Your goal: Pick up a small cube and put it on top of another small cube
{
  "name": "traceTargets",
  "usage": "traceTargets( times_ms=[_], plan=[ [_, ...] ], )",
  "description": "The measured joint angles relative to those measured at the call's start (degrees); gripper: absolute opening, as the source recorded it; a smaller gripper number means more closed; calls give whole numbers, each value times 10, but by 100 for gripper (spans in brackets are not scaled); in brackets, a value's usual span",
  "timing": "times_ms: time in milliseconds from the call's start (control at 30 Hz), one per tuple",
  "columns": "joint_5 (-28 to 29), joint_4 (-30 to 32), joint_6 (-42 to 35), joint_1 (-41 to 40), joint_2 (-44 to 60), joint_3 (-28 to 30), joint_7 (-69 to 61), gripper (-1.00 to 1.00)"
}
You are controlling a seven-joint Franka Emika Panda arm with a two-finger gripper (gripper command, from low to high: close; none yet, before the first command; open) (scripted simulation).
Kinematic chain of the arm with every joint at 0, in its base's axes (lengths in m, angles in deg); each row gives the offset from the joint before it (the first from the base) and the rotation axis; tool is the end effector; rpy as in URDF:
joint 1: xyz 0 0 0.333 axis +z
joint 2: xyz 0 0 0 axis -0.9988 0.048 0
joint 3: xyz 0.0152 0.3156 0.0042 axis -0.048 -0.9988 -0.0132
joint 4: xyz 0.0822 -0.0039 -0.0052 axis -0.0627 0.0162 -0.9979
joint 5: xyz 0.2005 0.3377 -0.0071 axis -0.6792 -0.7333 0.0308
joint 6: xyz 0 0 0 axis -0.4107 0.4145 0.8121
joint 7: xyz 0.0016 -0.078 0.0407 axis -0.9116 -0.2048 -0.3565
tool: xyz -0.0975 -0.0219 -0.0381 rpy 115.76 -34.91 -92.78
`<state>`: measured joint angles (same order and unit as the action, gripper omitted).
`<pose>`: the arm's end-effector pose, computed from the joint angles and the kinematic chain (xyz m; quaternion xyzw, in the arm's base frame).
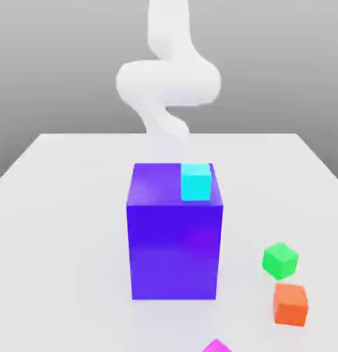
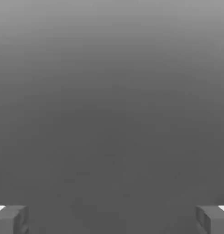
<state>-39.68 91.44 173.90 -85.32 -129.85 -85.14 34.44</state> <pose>0.3794 0.0018 0.6825 -0.8702 0.3357 -0.3299 0.1454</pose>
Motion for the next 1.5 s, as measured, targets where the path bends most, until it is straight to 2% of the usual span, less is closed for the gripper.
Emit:
traceTargets(
  times_ms=[367, 633, 967, 1133, 1167, 1367, 1500],
  plan=[
    [-43, -9, 63, 70, 232, 41, -151, 0],
    [-68, -16, 109, 95, 398, 41, -255, 0],
    [-36, -22, 170, 105, 600, 32, -341, 0],
    [-36, -41, 240, 99, 703, 22, -355, 0],
    [-37, -43, 248, 98, 714, 21, -356, -100],
    [-38, -44, 251, 97, 719, 20, -356, -100],
    [-30, -31, 205, 103, 660, 27, -351, -100]
  ],
)
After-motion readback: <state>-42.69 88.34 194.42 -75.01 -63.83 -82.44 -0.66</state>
